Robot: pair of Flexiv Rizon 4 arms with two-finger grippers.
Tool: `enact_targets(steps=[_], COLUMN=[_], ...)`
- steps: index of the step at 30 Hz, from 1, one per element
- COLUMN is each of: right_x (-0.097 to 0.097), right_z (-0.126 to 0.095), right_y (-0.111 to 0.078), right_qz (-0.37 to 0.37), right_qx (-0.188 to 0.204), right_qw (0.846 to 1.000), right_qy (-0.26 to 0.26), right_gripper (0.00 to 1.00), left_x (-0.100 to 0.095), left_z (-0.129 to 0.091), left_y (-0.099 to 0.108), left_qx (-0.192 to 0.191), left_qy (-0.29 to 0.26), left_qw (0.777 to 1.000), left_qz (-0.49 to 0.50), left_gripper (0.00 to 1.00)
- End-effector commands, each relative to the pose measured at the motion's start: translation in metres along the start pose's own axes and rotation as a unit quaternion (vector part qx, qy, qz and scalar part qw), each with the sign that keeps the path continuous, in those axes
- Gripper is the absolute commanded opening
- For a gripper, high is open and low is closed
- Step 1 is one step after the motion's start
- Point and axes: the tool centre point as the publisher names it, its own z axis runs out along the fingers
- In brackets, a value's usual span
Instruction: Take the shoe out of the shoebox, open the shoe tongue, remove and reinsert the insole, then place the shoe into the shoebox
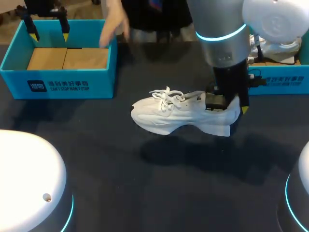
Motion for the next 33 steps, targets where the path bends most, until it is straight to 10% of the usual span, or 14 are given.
enact_targets(steps=[1,20,33], right_x=[0.000,0.037,0.073], right_z=[0.000,0.041,0.111], right_y=[0.000,-0.009,0.002], right_qz=[0.000,-0.020,-0.037], right_qx=[0.000,-0.054,-0.049], right_qw=[1.000,0.998,0.997], right_qy=[0.001,0.005,0.039], right_gripper=[0.00,0.00,0.00], left_x=[0.000,0.000,0.000], left_z=[0.000,0.000,0.000], left_y=[0.000,0.000,0.000], left_qx=[0.000,0.000,0.000], left_qy=[0.000,0.000,0.000], left_qw=[1.000,1.000,1.000], left_qz=[0.000,0.000,0.000], left_gripper=[1.00,1.00,1.00])
